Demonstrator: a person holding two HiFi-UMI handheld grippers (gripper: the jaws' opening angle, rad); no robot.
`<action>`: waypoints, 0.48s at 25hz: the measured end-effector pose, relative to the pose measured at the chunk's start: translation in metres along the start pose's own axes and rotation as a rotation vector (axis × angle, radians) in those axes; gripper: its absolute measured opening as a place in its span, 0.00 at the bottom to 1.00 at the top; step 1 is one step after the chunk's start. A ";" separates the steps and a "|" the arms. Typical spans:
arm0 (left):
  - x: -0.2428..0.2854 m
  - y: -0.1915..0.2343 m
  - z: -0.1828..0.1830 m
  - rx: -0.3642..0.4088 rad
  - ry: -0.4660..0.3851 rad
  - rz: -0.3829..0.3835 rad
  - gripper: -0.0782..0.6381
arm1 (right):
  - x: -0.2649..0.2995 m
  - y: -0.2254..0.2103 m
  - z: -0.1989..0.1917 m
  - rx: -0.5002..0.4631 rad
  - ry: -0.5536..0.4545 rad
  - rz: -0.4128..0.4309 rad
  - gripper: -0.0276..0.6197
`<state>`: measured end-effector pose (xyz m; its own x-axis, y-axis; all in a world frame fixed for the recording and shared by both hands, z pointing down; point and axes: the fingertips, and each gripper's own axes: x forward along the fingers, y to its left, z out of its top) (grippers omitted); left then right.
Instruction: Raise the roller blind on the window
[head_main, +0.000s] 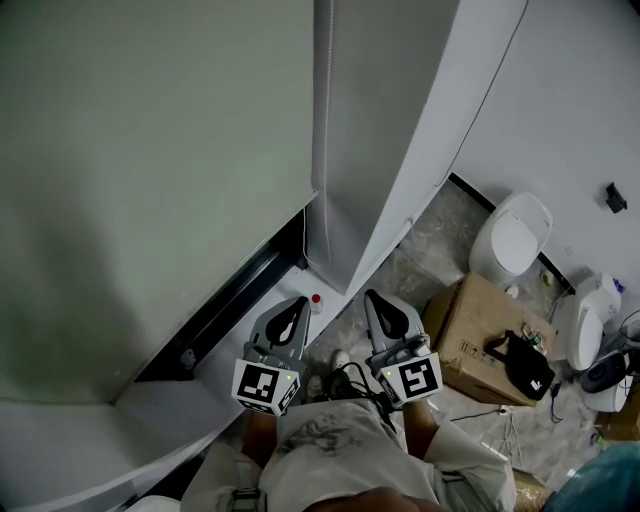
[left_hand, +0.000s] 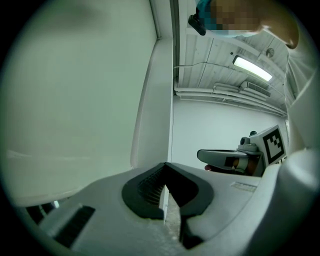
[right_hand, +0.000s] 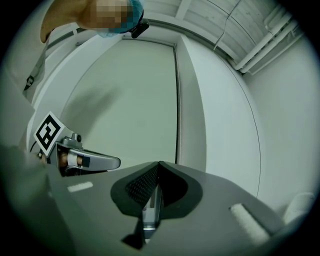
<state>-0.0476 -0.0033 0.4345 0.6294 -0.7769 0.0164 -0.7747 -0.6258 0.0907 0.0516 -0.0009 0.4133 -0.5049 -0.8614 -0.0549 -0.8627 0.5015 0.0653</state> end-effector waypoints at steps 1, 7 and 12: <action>0.004 0.001 0.001 0.000 0.001 0.006 0.12 | 0.003 -0.004 -0.002 0.001 0.006 0.005 0.06; 0.033 0.010 0.004 0.008 0.006 0.037 0.12 | 0.026 -0.026 -0.001 0.017 -0.011 0.041 0.06; 0.058 0.016 0.005 0.013 -0.007 0.061 0.12 | 0.039 -0.045 -0.011 0.022 0.005 0.078 0.06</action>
<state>-0.0234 -0.0589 0.4320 0.5805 -0.8141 0.0149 -0.8125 -0.5779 0.0763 0.0713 -0.0578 0.4197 -0.5709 -0.8197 -0.0459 -0.8209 0.5691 0.0469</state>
